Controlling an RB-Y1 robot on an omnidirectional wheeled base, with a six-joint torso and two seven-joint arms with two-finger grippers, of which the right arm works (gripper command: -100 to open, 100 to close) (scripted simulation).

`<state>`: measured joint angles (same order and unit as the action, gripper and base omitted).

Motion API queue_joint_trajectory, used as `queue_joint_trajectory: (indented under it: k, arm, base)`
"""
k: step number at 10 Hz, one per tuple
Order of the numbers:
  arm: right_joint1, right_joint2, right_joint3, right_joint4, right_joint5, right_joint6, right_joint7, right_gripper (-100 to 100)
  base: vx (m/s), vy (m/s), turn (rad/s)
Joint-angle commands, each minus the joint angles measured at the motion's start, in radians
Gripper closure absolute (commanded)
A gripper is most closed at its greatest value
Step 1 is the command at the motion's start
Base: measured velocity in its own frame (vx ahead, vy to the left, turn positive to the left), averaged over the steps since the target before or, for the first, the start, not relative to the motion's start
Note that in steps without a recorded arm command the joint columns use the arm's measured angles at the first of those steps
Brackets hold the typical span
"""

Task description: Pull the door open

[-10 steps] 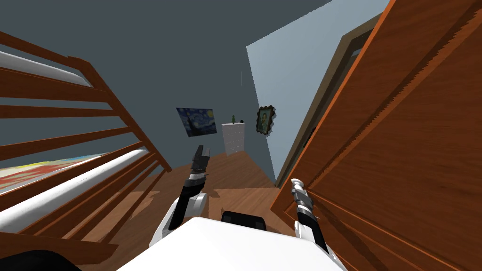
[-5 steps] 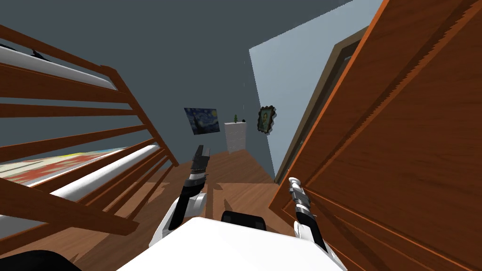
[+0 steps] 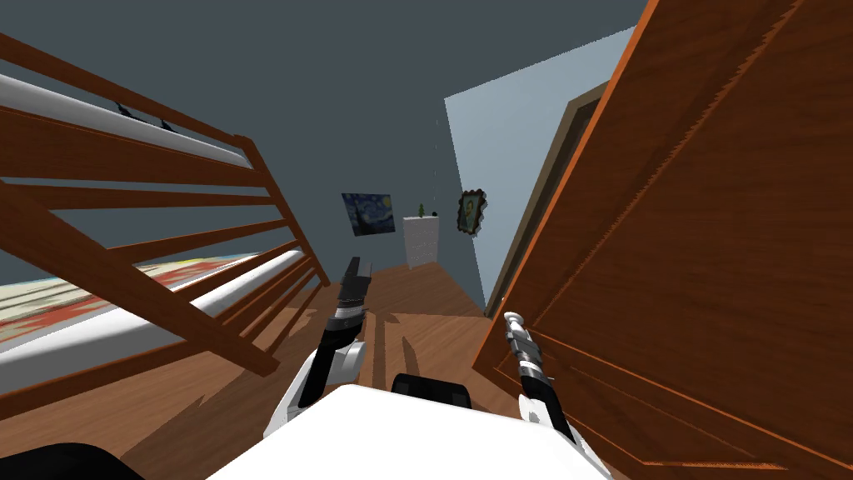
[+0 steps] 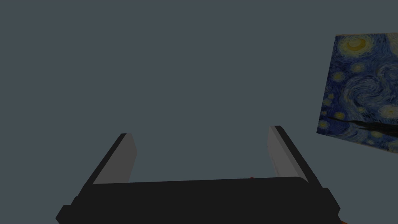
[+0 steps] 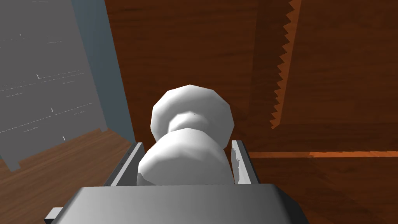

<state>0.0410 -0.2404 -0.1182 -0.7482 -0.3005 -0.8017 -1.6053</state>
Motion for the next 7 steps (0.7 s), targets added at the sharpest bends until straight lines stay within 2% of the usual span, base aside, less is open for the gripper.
queue_joint_trajectory:
  k: [1, 2, 7]
  arm:
    - [0.000, 0.000, 0.000, 0.000, 0.000, 0.000, 0.000, 100]
    - [0.009, -0.008, 0.018, -0.002, 0.011, -0.004, -0.019, 100]
    - [0.034, -0.041, 0.065, -0.016, 0.044, -0.024, -0.077, 100]
  base:
    - [-0.100, -0.005, 0.023]
    - [-0.133, -0.008, 0.081]
    - [-0.207, -0.015, 0.087]
